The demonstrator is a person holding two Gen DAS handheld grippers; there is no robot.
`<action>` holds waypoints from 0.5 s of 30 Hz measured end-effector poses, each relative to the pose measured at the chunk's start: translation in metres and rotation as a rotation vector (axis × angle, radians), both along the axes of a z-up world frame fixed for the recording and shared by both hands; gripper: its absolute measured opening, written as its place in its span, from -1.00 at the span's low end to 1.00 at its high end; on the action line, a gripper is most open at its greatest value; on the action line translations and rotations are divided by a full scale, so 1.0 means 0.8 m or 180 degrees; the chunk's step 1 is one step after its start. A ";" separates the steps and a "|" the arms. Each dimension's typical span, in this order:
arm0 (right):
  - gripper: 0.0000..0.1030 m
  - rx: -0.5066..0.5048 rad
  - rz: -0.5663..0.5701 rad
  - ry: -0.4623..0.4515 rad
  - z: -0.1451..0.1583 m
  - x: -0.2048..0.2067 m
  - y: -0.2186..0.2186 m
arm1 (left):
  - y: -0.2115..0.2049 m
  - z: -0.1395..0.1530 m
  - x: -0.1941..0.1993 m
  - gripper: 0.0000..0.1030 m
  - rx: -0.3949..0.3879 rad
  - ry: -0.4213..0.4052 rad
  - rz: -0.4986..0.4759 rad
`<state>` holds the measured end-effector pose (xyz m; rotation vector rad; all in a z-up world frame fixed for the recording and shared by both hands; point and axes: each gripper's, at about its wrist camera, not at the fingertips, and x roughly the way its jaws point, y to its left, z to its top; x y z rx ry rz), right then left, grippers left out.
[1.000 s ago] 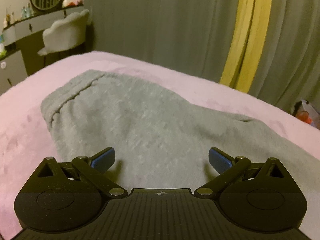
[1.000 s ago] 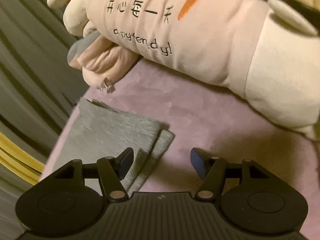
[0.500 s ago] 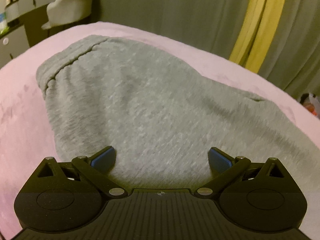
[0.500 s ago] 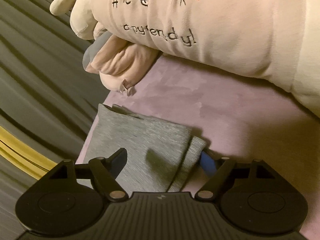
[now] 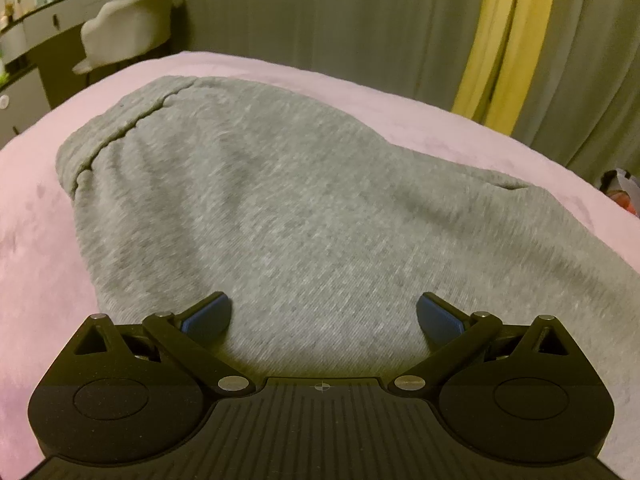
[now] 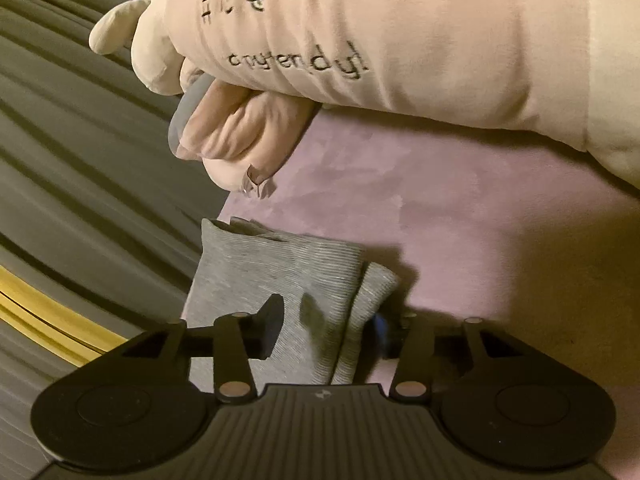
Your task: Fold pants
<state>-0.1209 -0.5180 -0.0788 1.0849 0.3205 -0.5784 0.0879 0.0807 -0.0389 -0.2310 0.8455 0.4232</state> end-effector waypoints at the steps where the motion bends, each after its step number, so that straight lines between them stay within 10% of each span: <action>1: -0.10 -0.0047 0.0011 0.0038 0.002 0.003 0.001 | 0.001 0.000 0.000 1.00 -0.0008 -0.0001 0.0002; 5: -0.82 -0.0204 0.0033 0.0287 0.008 0.014 0.005 | 0.004 0.001 -0.001 1.00 -0.0048 -0.0010 0.0013; 8: -0.83 -0.0251 0.0027 0.0385 0.022 0.021 0.009 | 0.004 0.002 -0.002 1.00 -0.0060 -0.0019 0.0015; 12: -0.83 -0.1441 0.0464 0.0608 0.106 0.069 0.081 | 0.004 0.002 -0.002 1.00 -0.0068 -0.0037 0.0042; 15: -0.83 -0.2152 0.1190 0.0263 0.160 0.112 0.181 | 0.004 0.003 -0.004 1.00 -0.0062 -0.0041 0.0055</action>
